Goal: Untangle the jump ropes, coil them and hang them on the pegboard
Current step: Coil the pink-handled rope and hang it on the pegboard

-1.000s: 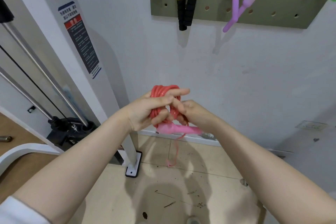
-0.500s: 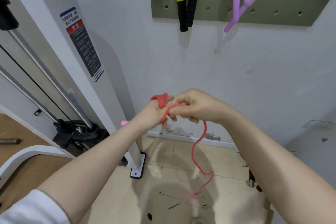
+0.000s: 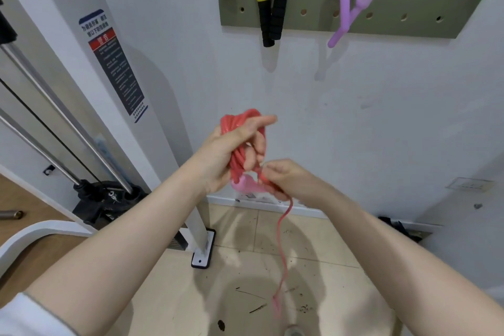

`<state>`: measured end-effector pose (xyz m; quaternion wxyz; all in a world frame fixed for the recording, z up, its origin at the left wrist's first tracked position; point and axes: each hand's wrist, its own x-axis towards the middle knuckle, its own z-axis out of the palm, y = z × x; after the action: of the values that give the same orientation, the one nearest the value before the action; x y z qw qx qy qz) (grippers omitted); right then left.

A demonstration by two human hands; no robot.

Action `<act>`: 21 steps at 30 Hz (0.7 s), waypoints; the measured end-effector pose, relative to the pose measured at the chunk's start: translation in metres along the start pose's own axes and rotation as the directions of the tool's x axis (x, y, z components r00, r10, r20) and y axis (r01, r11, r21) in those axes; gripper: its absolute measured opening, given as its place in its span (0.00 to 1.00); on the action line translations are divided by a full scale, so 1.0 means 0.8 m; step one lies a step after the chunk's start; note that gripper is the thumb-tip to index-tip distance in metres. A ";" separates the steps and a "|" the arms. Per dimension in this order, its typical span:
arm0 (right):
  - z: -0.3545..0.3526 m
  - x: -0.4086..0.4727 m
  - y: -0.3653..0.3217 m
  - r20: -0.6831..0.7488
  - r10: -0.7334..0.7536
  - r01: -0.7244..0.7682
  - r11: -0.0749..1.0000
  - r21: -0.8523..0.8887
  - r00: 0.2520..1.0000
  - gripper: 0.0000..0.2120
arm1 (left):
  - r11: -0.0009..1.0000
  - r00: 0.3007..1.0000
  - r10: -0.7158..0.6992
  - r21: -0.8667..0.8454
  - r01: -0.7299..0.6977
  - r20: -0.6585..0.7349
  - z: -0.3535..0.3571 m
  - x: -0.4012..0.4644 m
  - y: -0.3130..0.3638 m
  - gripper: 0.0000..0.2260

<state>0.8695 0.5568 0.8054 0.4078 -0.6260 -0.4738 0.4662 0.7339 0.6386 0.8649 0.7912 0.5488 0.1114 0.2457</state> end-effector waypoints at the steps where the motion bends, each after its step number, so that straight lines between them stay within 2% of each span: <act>1: 0.008 -0.001 0.003 -0.005 0.041 -0.042 0.998 -0.052 0.999 0.15 | 0.999 0.991 0.038 0.010 -0.037 -0.131 -0.002 0.004 -0.001 0.12; 3: 0.021 -0.002 -0.002 -0.009 0.098 -0.098 0.982 -0.163 0.995 0.11 | 0.991 0.945 0.088 0.121 -0.052 -0.315 -0.013 0.012 -0.010 0.09; 6: 0.024 -0.008 -0.033 0.206 0.148 -0.070 0.936 -0.345 0.967 0.09 | 0.923 0.902 0.076 0.373 0.098 -0.424 -0.037 0.021 -0.028 0.14; 8: 0.013 -0.012 -0.056 0.294 0.179 -0.012 0.871 -0.492 0.939 0.18 | 0.828 0.919 -0.005 0.514 0.225 -0.395 -0.043 0.018 -0.032 0.15; 9: 0.005 -0.012 -0.065 0.281 0.170 0.011 0.839 -0.545 0.944 0.19 | 0.773 0.929 -0.058 0.573 0.274 -0.366 -0.043 0.013 -0.031 0.12; 10: -0.005 -0.011 -0.072 0.248 0.135 0.031 0.823 -0.568 0.959 0.18 | 0.714 0.934 -0.126 0.623 0.319 -0.334 -0.041 0.008 -0.028 0.10; 11: -0.013 -0.008 -0.078 0.206 0.077 0.053 0.826 -0.561 0.975 0.14 | 0.657 0.927 -0.221 0.657 0.371 -0.302 -0.036 0.002 -0.024 0.15; 12: -0.019 -0.006 -0.082 0.165 0.007 0.085 0.839 -0.538 0.986 0.09 | 0.619 0.904 -0.338 0.661 0.424 -0.262 -0.031 -0.001 -0.021 0.23; 14: -0.026 -0.002 -0.084 0.109 -0.138 0.174 0.852 -0.493 0.984 0.04 | 0.654 0.827 -0.555 0.568 0.500 -0.091 -0.023 -0.004 -0.017 0.35; 16: -0.028 0.001 -0.083 0.090 -0.262 0.277 0.888 -0.367 0.961 0.05 | 0.730 0.772 -0.617 0.476 0.490 0.151 -0.024 -0.003 -0.014 0.39; 18: -0.025 0.003 -0.082 0.061 -0.342 0.348 0.920 -0.180 0.938 0.09 | 0.827 0.738 -0.557 0.334 0.452 0.380 -0.024 -0.002 -0.005 0.33; 20: -0.018 0.009 -0.076 0.014 -0.325 0.325 0.946 -0.014 0.946 0.12 | 0.912 0.734 -0.392 0.131 0.389 0.555 -0.024 -0.003 0.004 0.24; 21: -0.013 0.012 -0.071 0.006 -0.285 0.284 0.958 0.047 0.959 0.17 | 0.946 0.759 -0.279 0.034 0.322 0.588 -0.025 -0.003 0.008 0.19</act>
<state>0.8690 0.5783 0.8602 0.4817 -0.5388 -0.5507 0.4176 0.7215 0.6551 0.8630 0.8343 0.5446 -0.0597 -0.0618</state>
